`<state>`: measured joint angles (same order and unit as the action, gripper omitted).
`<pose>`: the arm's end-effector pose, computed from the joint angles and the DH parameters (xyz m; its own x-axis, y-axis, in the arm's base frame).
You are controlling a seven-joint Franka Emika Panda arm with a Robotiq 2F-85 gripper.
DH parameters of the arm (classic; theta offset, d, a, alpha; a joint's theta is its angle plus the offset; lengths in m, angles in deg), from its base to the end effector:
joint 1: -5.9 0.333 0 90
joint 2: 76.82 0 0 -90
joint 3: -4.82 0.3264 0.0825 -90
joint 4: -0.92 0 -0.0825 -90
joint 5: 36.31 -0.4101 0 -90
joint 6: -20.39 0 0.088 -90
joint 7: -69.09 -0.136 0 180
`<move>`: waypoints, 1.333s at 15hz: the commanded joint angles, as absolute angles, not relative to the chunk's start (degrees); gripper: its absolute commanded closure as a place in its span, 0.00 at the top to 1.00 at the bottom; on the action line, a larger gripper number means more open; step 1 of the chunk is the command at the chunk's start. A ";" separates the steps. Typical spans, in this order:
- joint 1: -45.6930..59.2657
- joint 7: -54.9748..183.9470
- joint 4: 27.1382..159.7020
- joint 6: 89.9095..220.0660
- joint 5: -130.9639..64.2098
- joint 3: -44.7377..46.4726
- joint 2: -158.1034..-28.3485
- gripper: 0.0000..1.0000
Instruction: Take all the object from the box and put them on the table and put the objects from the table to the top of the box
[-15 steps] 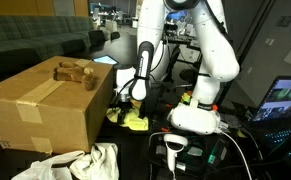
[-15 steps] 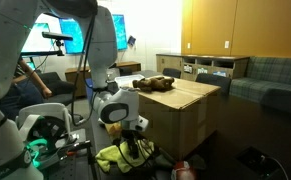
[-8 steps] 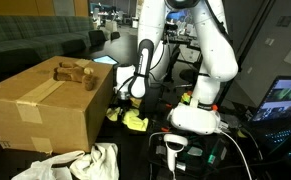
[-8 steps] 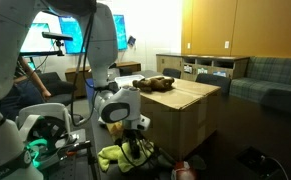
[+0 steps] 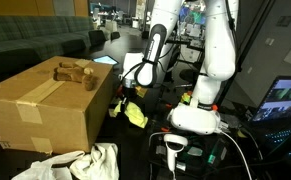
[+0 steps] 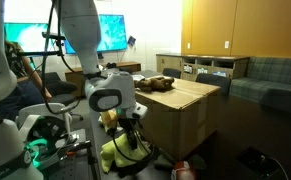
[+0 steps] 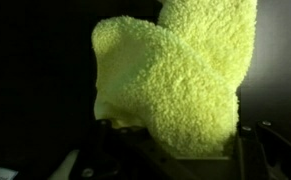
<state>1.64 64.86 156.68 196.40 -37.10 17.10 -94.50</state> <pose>0.3969 0.0666 0.0921 0.9982 0.0393 0.0454 0.0424 -0.9967 -0.0698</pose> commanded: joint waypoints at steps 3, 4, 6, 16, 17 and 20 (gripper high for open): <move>3.36 64.84 159.64 189.68 -42.60 18.08 -82.17 0.14; 4.68 64.00 159.16 187.60 -42.37 16.58 -80.55 0.12; 5.87 63.10 158.22 182.32 -41.31 14.40 -76.25 0.12; 4.53 60.08 158.09 159.04 -36.63 9.06 -50.54 0.13; 4.32 59.50 157.01 157.00 -36.34 9.13 -49.08 0.12; 4.21 57.85 154.26 153.69 -36.82 9.34 -45.64 0.12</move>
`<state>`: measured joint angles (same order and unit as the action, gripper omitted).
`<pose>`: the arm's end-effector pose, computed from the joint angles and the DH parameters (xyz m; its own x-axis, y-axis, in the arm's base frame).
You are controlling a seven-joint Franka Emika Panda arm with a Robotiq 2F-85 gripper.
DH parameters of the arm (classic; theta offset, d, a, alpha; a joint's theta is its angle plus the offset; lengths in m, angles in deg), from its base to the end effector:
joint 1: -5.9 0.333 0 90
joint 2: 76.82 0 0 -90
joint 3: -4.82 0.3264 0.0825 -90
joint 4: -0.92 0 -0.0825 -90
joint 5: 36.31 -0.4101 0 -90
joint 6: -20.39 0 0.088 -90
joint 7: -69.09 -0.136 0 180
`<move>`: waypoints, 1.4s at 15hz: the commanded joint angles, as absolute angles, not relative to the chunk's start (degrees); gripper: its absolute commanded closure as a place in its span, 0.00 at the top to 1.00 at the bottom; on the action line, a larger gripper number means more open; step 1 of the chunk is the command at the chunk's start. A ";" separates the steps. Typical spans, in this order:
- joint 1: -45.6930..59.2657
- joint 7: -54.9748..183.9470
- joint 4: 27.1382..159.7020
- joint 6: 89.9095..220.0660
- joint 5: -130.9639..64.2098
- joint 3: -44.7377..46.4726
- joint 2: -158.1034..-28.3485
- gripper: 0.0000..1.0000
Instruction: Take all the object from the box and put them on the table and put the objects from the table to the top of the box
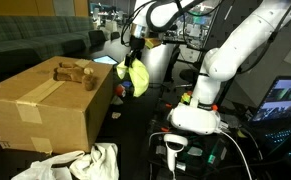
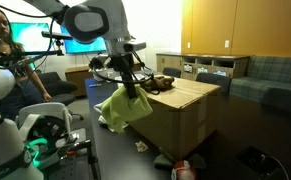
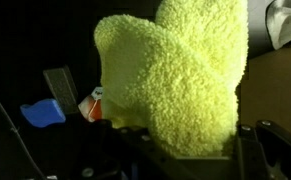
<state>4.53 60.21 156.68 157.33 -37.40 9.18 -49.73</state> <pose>0.4028 0.0187 0.3469 0.9822 -0.1202 0.1443 -0.1211 -0.9926 -0.0025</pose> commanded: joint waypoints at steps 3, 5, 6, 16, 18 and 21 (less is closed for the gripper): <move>4.12 54.61 151.18 153.96 -37.58 10.05 -43.49 0.12; 4.05 52.13 148.57 154.93 -38.06 10.63 -43.29 0.12; 4.17 50.66 148.04 154.53 -38.08 11.35 -42.07 0.12; 1.52 32.80 125.39 154.53 -31.39 24.21 -55.13 0.12; 1.47 30.58 119.69 153.14 -28.42 25.36 -60.66 0.12; 3.05 28.12 112.46 152.46 -24.25 24.94 -70.00 0.11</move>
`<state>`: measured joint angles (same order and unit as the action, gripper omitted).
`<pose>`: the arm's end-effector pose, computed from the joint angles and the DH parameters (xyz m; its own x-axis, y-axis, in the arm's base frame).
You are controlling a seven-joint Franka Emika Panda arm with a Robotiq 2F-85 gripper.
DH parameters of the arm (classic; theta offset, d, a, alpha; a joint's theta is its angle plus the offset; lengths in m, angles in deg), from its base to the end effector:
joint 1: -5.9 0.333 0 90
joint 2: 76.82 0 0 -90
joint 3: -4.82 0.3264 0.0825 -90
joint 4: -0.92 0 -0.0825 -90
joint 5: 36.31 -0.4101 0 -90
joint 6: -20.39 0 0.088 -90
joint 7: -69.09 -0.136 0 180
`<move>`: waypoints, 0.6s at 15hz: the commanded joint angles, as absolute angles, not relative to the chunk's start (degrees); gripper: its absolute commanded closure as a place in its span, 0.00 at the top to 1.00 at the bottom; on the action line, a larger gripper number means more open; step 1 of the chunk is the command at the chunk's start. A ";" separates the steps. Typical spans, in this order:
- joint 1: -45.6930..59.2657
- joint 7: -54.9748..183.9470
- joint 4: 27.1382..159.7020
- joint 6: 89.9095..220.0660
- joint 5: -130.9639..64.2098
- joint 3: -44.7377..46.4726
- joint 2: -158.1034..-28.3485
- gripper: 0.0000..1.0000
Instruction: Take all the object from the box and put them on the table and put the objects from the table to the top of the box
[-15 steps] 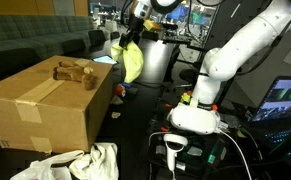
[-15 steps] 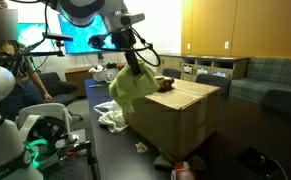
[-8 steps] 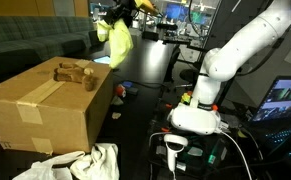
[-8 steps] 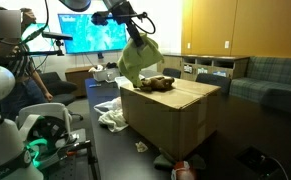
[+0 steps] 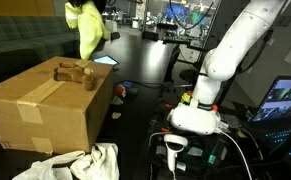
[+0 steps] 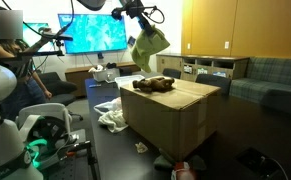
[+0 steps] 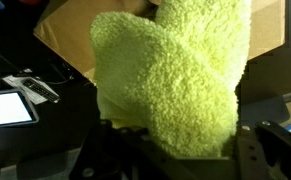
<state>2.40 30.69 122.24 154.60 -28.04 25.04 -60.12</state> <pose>0.5247 0.1680 0.5612 0.8172 -0.2744 0.5069 -0.2602 -0.9603 -0.1004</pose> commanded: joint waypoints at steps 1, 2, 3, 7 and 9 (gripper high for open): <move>3.89 27.20 110.13 151.98 -23.11 24.40 -72.81 0.12; 4.98 27.07 108.32 151.76 -22.61 23.56 -75.36 0.11; 6.10 26.92 106.09 151.13 -22.18 22.81 -78.08 0.11; 10.91 31.09 100.57 149.16 -25.57 19.22 -84.81 0.14; 12.82 33.78 98.22 146.43 -27.84 18.14 -87.29 0.38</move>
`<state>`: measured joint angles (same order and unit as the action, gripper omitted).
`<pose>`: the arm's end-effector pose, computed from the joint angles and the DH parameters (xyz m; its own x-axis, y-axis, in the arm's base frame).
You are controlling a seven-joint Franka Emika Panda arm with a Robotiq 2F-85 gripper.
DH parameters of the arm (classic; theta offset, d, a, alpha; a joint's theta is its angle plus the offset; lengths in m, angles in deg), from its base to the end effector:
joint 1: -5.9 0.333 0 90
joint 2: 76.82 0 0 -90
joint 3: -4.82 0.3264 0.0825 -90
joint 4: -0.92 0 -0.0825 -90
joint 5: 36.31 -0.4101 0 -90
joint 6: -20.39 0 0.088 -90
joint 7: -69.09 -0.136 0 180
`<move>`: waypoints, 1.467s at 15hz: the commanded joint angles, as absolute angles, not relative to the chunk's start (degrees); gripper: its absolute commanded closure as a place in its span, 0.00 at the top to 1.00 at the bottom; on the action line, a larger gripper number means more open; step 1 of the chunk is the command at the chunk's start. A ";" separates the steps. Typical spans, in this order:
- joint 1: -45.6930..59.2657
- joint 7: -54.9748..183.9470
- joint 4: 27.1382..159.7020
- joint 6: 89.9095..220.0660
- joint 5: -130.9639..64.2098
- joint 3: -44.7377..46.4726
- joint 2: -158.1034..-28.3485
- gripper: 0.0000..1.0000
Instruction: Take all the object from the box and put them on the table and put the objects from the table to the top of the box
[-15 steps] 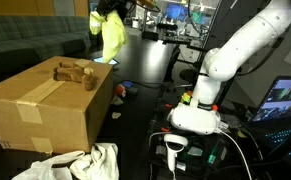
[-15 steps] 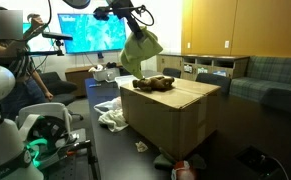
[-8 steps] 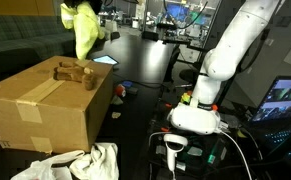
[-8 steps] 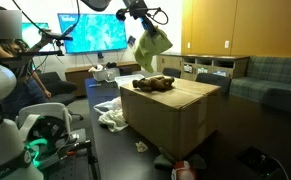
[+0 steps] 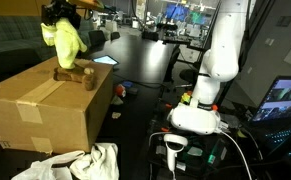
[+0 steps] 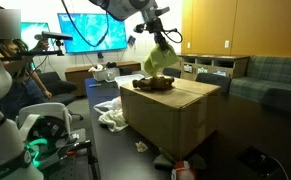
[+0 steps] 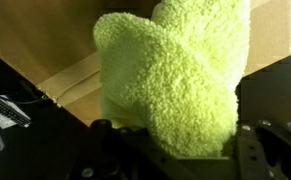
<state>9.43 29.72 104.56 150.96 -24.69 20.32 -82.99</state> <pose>0.6298 0.2015 0.4944 0.8923 -0.2551 0.3724 -0.2361 -0.9669 -0.0966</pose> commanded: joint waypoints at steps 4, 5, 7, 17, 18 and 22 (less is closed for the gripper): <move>15.01 40.67 96.89 139.83 -32.62 16.97 -88.27 0.64; 15.27 42.52 98.45 138.71 -33.45 16.78 -87.15 0.71; 15.26 45.38 102.43 138.24 -34.26 16.24 -84.58 0.86; 11.79 54.81 135.76 153.83 -41.90 11.16 -68.21 0.99; 11.62 55.33 139.25 155.86 -43.64 10.73 -66.45 1.00; 11.79 58.13 153.42 163.77 -51.24 9.04 -58.81 1.00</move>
<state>11.68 54.90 142.21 157.87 -45.89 10.08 -67.16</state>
